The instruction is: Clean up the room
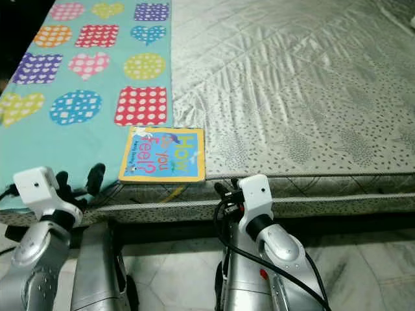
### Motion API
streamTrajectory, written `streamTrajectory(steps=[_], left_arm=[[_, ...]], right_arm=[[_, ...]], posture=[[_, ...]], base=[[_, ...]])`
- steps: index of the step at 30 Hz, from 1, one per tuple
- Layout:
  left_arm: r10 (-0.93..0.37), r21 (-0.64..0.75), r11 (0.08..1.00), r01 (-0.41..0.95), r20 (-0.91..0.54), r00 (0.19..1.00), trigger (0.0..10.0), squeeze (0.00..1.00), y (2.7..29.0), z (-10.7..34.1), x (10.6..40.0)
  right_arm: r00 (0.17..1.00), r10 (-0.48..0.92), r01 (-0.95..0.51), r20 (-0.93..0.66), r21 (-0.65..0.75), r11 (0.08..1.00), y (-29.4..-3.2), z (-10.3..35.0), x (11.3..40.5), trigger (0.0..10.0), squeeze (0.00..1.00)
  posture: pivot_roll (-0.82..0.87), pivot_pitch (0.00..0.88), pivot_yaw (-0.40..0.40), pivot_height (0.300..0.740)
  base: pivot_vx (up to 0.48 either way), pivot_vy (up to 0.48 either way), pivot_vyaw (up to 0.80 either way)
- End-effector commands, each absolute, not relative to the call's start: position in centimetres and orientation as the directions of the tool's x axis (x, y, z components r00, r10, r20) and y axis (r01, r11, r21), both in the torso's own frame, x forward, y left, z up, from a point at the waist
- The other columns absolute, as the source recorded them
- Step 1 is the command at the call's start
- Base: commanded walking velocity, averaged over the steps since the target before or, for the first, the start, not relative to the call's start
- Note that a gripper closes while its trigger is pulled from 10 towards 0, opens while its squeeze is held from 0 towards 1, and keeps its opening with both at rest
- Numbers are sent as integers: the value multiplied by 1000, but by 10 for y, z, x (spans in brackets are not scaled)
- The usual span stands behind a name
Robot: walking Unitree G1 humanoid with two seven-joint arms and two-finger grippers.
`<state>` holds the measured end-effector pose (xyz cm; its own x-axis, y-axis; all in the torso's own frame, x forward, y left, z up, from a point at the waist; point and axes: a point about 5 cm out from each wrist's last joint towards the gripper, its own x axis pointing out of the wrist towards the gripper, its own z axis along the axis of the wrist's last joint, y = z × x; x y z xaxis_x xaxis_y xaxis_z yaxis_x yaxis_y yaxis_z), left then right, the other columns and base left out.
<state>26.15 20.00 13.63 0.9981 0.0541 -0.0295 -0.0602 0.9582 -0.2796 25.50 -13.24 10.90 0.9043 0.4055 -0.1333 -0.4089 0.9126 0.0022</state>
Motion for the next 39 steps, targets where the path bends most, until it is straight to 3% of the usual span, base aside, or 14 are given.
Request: streamTrajectory(steps=[1,10,15,21,30,39], left_arm=[[46,-287,956,-59,-53,998,10000,0,204,132,263],[-68,-339,941,14,-148,987,10000,0,190,120,284],[-125,-374,925,61,-150,981,10000,0,180,118,297],[-155,-398,913,83,-151,976,10000,0,172,120,299],[-246,-423,893,156,-168,955,10000,0,157,121,290],[-133,-397,914,80,-109,985,10000,0,158,126,243]], right_arm=[[907,399,-402,-136,7,916,-135,111,252,10000,0],[939,325,-327,-117,-6,945,-149,122,247,10000,0],[949,285,-294,-136,-45,955,-166,123,241,10000,0],[947,284,-294,-148,-51,954,-168,124,237,10000,0],[940,304,-314,-157,-43,949,-165,125,236,10000,0],[934,316,-324,-166,-22,946,-164,121,236,10000,0]], posture=[[-168,251,-34,463],[-197,275,-39,463],[-228,301,-55,463],[-229,310,-62,463],[-230,312,-61,463],[-205,312,-53,463]], base=[[0,0,0],[0,0,0],[0,0,0],[0,0,0],[0,0,0],[0,0,0]])
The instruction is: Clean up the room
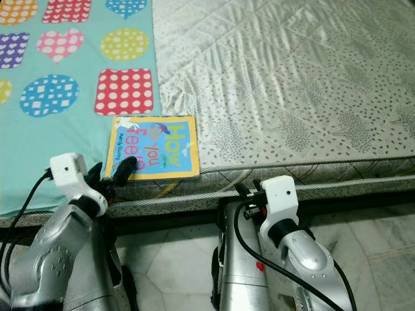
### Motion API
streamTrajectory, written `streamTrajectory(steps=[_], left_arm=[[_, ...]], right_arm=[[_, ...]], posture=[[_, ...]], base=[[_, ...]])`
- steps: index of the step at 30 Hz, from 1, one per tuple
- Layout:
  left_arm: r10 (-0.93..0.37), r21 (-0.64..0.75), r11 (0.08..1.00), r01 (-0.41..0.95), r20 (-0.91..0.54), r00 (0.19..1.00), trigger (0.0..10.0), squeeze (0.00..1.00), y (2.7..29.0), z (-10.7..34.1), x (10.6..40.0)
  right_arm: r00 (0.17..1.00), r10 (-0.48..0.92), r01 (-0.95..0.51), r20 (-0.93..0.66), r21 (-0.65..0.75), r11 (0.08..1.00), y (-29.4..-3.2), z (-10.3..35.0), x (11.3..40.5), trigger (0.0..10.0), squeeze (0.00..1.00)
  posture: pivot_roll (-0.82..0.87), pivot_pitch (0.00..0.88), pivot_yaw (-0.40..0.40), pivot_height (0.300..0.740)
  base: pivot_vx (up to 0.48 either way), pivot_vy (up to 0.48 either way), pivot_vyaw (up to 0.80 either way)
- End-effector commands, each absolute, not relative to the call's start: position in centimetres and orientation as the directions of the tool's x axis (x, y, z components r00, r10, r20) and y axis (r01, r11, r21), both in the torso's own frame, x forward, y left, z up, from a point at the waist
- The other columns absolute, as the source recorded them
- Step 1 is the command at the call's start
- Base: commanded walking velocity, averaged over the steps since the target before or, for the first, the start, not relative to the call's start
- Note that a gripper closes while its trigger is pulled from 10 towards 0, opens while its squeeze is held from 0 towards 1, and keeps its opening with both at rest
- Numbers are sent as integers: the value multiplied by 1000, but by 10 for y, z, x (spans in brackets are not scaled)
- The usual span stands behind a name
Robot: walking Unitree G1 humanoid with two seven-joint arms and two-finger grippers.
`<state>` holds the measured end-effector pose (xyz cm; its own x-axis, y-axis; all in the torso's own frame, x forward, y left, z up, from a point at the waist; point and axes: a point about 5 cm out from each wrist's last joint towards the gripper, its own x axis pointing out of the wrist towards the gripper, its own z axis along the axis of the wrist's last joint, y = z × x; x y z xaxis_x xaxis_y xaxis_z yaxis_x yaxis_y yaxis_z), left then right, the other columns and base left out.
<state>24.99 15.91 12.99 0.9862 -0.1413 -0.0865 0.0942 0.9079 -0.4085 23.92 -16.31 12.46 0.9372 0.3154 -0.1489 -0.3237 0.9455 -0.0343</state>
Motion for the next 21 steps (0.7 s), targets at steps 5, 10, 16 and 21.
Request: streamTrajectory(steps=[5,10,16,21], left_arm=[[-72,-391,920,32,-87,994,10000,0,166,129,236],[-18,-352,936,17,-2,1000,10000,0,177,153,245],[-34,-348,936,47,42,999,10000,0,176,167,257],[-72,-351,933,81,39,997,10000,0,170,167,261]], right_arm=[[930,326,-333,-169,-13,943,-163,120,237,10000,0],[927,333,-339,-172,-7,941,-163,119,238,10000,0],[928,332,-338,-171,-6,941,-163,119,239,10000,0],[927,333,-339,-170,-6,941,-162,117,240,10000,0]], posture=[[-201,310,-56,463],[-196,306,-57,463],[-201,304,-53,463],[-195,299,-55,463]], base=[[0,0,0],[0,0,0],[0,0,0],[0,0,0]])
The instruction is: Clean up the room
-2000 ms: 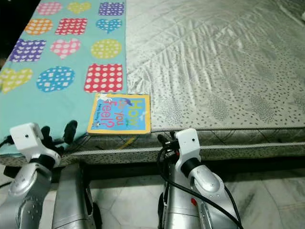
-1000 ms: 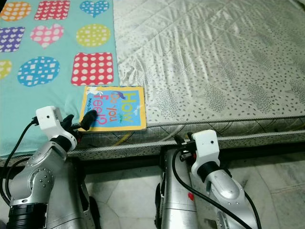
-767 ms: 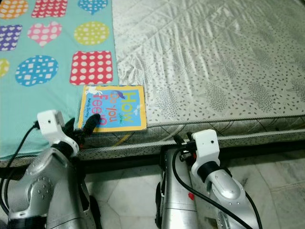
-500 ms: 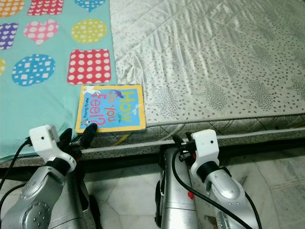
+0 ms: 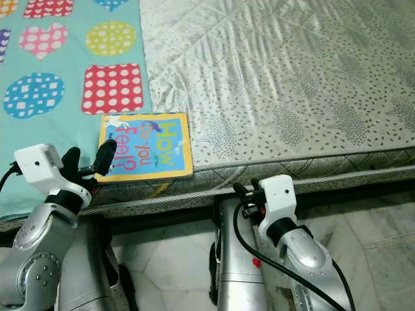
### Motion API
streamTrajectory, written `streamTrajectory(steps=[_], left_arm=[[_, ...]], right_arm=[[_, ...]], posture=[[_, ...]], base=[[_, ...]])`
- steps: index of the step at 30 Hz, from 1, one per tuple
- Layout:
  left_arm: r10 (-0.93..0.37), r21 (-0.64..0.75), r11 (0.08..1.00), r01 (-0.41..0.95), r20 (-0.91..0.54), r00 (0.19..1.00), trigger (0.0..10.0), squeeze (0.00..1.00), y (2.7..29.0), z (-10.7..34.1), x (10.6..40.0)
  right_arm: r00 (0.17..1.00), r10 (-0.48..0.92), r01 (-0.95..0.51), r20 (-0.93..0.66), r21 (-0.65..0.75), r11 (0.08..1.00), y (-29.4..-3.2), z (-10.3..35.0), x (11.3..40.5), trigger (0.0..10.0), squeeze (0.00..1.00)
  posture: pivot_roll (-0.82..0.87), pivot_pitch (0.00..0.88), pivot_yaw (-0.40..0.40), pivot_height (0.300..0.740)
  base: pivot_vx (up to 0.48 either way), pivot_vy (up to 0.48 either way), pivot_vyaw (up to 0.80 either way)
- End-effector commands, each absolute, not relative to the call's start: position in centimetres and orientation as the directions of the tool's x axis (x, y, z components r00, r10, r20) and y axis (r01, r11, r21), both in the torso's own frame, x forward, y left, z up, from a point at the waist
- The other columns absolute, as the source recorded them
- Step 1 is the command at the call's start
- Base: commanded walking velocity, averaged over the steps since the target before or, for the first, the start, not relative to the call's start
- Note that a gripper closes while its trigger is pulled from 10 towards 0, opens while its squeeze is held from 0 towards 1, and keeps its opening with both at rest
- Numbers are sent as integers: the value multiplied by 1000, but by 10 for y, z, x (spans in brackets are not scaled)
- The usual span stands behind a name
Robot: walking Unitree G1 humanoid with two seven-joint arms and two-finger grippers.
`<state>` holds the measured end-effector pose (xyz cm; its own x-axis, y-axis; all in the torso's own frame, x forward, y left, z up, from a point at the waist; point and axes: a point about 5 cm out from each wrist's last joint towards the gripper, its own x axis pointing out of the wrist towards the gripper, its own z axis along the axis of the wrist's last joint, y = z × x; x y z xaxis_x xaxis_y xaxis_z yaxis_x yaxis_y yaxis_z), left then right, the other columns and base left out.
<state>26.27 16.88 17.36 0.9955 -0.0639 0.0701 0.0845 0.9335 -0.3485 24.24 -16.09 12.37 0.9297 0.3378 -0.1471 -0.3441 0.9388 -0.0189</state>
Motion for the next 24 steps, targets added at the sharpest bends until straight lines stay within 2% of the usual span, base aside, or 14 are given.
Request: streamTrajectory(steps=[1,11,24], left_arm=[[-83,-359,929,88,29,996,10000,0,168,163,263],[-139,-430,897,104,-51,989,10000,0,164,131,277],[-244,-483,860,163,-111,963,10000,0,158,113,287]], right_arm=[[926,337,-342,-169,-7,940,-161,117,241,10000,0],[930,333,-339,-155,-11,941,-159,118,243,10000,0],[937,316,-322,-146,-17,947,-160,118,244,10000,0]], posture=[[-195,296,-58,463],[-203,283,-57,463],[-207,285,-55,463]], base=[[0,0,0],[0,0,0],[0,0,0]])
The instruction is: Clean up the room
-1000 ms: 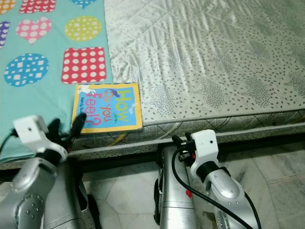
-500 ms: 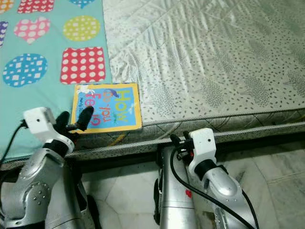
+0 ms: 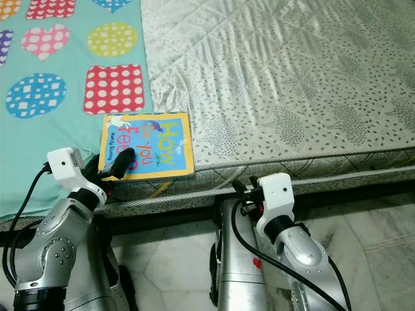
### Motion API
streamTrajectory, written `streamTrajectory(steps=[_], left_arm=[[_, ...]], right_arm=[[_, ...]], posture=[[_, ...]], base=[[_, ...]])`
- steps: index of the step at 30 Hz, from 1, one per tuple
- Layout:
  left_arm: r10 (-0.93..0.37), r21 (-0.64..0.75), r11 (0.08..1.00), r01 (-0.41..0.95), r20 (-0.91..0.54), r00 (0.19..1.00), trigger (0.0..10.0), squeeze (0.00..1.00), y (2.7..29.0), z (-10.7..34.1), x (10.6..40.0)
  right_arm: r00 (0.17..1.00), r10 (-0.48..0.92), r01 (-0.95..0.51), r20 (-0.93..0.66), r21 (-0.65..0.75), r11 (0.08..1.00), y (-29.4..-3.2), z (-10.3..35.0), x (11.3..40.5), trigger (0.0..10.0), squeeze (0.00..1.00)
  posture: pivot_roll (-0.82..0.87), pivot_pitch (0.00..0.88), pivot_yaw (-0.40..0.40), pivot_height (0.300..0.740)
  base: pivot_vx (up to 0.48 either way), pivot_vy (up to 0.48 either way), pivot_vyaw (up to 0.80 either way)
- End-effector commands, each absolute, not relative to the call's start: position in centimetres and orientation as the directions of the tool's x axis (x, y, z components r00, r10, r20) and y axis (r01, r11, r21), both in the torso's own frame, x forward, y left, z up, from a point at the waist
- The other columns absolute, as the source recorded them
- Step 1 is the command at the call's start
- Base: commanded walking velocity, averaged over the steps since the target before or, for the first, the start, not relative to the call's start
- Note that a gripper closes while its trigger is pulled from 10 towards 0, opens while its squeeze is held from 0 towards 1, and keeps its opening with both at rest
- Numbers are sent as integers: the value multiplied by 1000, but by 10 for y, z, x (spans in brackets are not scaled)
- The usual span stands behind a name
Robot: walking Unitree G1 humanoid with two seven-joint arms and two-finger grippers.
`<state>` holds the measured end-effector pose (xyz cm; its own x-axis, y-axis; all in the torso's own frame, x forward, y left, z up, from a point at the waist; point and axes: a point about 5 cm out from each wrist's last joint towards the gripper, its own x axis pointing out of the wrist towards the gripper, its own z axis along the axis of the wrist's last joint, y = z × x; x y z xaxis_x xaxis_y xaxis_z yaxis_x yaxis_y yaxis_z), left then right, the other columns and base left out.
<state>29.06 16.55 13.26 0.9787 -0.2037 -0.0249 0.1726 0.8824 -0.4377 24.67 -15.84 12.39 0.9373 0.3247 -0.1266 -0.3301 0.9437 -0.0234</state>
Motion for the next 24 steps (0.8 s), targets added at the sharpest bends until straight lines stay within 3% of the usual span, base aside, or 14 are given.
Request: streamTrajectory(steps=[1,4,7,15,16,17,18,24], left_arm=[[-248,-497,852,161,-113,962,10000,0,157,113,287],[-284,-534,824,190,-100,954,10000,0,152,114,290],[-403,-600,745,292,-56,913,10000,0,133,122,293],[-482,-632,693,345,-51,875,10000,0,121,122,289],[-493,-633,688,354,-50,869,7412,0,120,122,288],[-499,-633,686,359,-50,865,7412,0,120,122,288],[-504,-634,683,363,-50,862,0,0,120,122,287],[-544,-639,660,395,-43,838,0,0,119,124,287]], right_arm=[[938,316,-321,-146,-17,947,-160,118,244,10000,0],[938,314,-320,-145,-17,947,-160,119,244,10000,0],[941,307,-313,-142,-20,950,-160,119,245,10000,0],[945,296,-302,-138,-21,953,-160,119,245,10000,0],[946,295,-300,-138,-21,954,-160,119,245,10000,0],[946,294,-299,-137,-21,954,-160,119,245,10000,0],[946,293,-299,-137,-21,954,-160,119,246,10000,0],[949,285,-290,-133,-23,957,-160,119,247,10000,0]], posture=[[-205,287,-56,463],[-205,287,-56,463],[-210,284,-56,463],[-213,285,-51,463],[-211,285,-51,463],[-210,284,-50,463],[-210,284,-50,463],[-210,275,-43,463]], base=[[0,0,0],[0,0,0],[0,0,0],[0,0,0],[0,0,0],[0,0,0],[0,0,0],[0,0,0]])
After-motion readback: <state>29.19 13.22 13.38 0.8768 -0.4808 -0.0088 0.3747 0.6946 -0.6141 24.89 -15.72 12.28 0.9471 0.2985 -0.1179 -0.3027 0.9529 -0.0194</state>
